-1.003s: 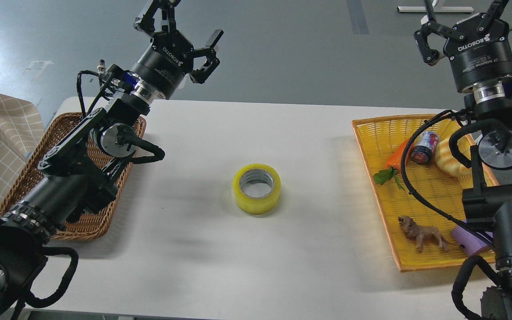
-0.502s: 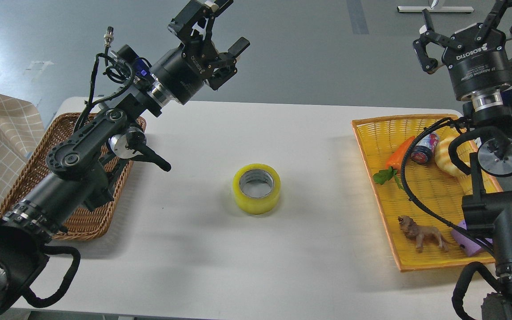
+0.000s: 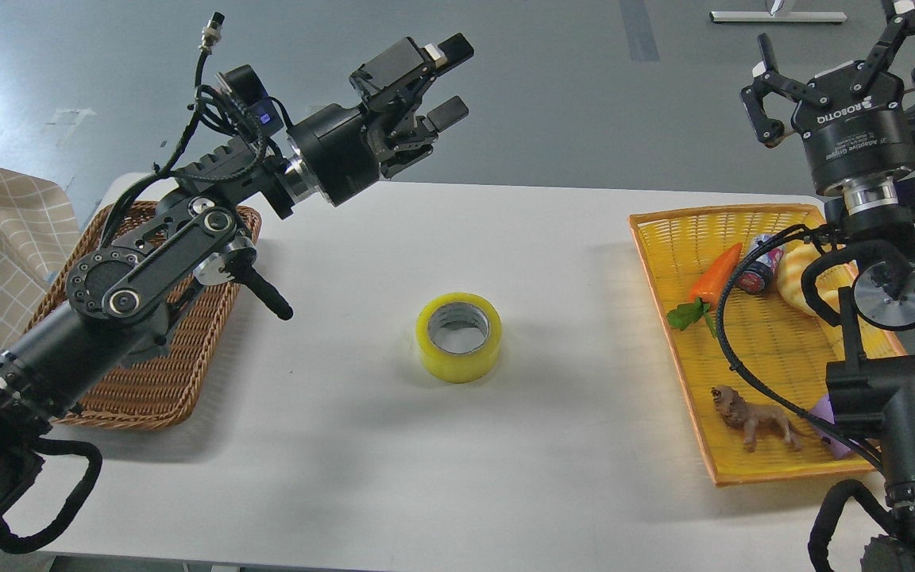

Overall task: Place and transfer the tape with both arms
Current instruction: 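Swing the left gripper over to the tape roll on the table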

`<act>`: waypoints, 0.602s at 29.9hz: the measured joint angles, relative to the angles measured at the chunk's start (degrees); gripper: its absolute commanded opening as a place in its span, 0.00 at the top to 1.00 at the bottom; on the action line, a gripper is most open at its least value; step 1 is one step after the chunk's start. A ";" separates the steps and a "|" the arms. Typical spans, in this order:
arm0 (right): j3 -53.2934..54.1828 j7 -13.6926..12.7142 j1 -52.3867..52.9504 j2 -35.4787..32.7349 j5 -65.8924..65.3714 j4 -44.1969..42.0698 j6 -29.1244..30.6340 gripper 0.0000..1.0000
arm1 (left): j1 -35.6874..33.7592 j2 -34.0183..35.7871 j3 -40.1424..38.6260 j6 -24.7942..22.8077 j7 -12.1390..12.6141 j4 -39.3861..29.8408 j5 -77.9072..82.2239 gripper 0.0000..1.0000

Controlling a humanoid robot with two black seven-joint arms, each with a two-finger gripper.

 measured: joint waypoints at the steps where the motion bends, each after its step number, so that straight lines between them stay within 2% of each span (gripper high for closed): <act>1: 0.00 0.00 -0.31 0.00 0.09 0.00 0.00 0.00 | -0.61 0.49 1.27 1.29 2.37 -0.15 0.74 0.02; 3: 0.00 0.00 -0.85 0.00 0.16 0.01 0.00 0.00 | -1.27 1.12 2.80 3.13 5.13 -0.32 2.14 0.02; 6: 0.00 0.00 -1.56 0.00 0.19 0.08 0.00 0.00 | -1.77 1.71 3.46 4.12 6.31 -0.81 4.71 0.02; 12: -0.08 -0.30 -2.06 -0.05 0.20 -0.03 0.00 0.00 | -2.27 1.98 3.65 4.40 6.09 -1.26 13.95 0.02; 18: -0.17 -0.36 -2.89 -0.10 0.23 -0.10 -0.01 0.00 | -2.27 3.30 6.36 4.42 3.48 -4.06 25.42 0.02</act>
